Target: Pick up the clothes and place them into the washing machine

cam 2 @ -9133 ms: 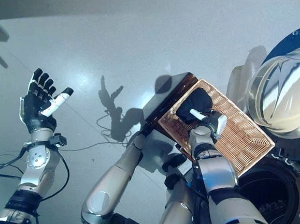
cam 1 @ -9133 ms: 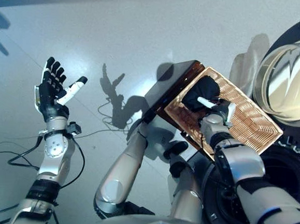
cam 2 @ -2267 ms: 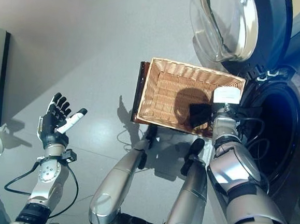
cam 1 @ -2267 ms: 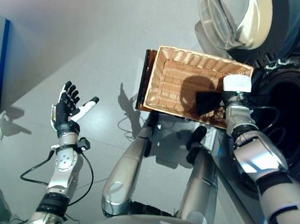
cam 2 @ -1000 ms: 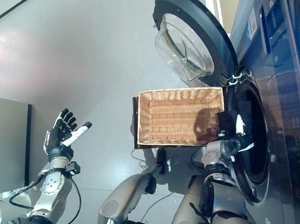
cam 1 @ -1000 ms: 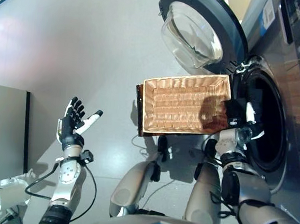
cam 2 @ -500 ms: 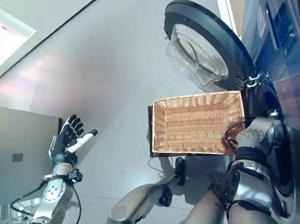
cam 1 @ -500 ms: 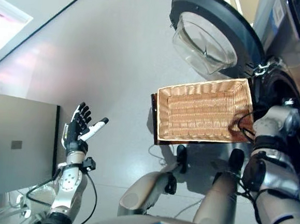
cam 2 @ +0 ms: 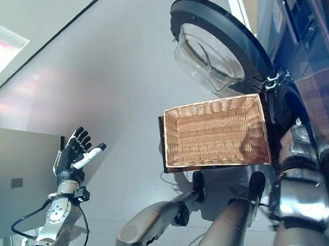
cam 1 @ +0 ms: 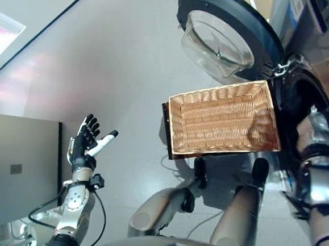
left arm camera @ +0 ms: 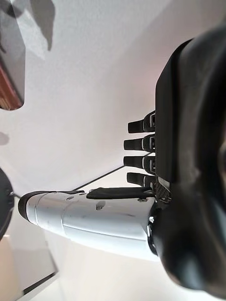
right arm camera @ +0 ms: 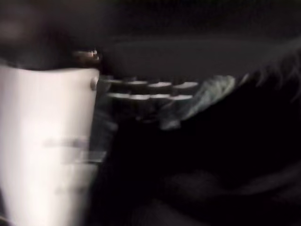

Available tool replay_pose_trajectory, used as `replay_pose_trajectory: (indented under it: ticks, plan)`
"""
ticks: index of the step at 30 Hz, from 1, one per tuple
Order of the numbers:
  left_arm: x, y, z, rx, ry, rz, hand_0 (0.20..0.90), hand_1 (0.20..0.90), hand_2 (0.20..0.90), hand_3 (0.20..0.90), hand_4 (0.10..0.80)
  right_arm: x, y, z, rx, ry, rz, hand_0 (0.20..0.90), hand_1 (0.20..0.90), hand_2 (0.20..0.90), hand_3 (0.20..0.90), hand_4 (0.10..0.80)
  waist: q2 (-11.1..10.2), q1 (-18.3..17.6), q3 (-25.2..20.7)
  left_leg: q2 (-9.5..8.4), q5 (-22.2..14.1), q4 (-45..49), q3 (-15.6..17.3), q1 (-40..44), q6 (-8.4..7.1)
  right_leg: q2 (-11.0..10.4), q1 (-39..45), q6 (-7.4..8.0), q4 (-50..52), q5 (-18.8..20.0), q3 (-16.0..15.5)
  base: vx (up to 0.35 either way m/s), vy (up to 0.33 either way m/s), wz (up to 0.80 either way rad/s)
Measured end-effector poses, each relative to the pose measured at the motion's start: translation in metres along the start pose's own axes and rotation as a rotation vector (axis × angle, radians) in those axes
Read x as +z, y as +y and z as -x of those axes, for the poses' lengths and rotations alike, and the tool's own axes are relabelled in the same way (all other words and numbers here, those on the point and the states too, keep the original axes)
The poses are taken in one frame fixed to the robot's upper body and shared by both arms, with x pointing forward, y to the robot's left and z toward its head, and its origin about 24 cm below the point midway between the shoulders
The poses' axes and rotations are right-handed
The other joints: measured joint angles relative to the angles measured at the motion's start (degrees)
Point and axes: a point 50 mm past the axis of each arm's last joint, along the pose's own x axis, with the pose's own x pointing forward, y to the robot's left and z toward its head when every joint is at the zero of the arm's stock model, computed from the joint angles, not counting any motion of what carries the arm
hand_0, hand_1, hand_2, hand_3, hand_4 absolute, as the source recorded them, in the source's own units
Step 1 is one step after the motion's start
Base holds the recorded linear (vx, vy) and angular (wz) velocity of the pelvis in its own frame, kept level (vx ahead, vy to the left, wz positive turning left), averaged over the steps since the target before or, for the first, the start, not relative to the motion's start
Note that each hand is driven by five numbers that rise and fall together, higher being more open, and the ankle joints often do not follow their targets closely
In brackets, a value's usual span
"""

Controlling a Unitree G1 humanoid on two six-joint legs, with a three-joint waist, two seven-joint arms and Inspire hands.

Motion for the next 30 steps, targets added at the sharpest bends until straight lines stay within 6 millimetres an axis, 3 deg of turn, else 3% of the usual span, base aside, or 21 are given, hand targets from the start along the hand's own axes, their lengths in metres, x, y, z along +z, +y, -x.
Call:
replay_pose_trajectory:
  ticks: [1,4,6,16,20,30]
  plan:
    - [0.002,0.004,-0.001,0.017,-0.007,0.0,0.9,0.9,0.9,0.9,0.8,0.011,0.001,-0.001,0.038,-0.069,0.089,0.9,0.9,0.9,0.9,0.8,-0.7,0.1,0.5,0.03,0.0,0.1,-0.2,0.0,0.0,0.0,0.1,0.0,0.1,0.0,-0.1,-0.016,-0.035,0.11]
    - [0.005,0.017,-0.002,0.071,-0.013,0.004,0.9,0.9,0.9,0.9,0.8,-0.001,-0.003,-0.004,0.048,-0.079,0.267,0.9,0.9,0.9,0.9,0.8,-1.9,0.4,1.5,0.01,0.1,0.5,-1.0,-0.8,-0.07,-0.1,0.0,-0.1,0.0,0.1,-0.7,-0.015,-0.026,0.12]
    - [0.004,0.017,-0.002,0.06,-0.011,0.009,0.9,0.9,0.9,0.9,0.8,-0.004,-0.006,-0.007,0.051,-0.046,0.285,0.9,0.9,0.9,0.9,0.8,-2.7,0.5,2.1,-0.03,0.1,0.7,-1.4,-0.9,-0.05,-0.2,0.3,-0.37,0.0,0.3,-1.0,-0.011,-0.001,0.13]
    - [0.01,0.01,-0.013,0.039,-0.031,0.016,0.9,0.9,0.9,0.9,0.8,-0.006,0.008,0.001,0.142,-0.012,0.177,0.9,0.9,0.9,0.9,0.8,-4.6,0.5,3.6,0.74,0.0,2.0,-2.3,-0.9,-0.06,0.4,1.6,-0.54,-0.4,0.7,-2.1,-0.012,-0.012,0.02]
    - [0.014,0.008,-0.016,0.037,-0.05,0.008,0.9,0.9,0.9,0.9,0.8,-0.009,0.029,0.016,0.224,0.02,0.066,0.9,0.9,0.9,0.9,0.8,-7.2,1.2,5.5,2.4,-1.0,4.0,-2.5,-0.9,-1.17,1.9,2.3,-1.84,-0.1,0.5,-2.6,-0.038,-0.032,-0.06]
    - [0.014,0.005,-0.018,0.047,-0.061,-0.005,0.9,0.9,0.9,0.9,0.8,-0.02,0.054,0.042,0.286,0.086,-0.074,0.9,0.9,0.9,0.9,0.8,-8.6,1.6,6.5,5.48,-3.6,9.7,-5.5,-2.4,-3.9,4.3,3.9,-4.82,2.5,-1.6,-6.2,-0.028,-0.032,0.07]
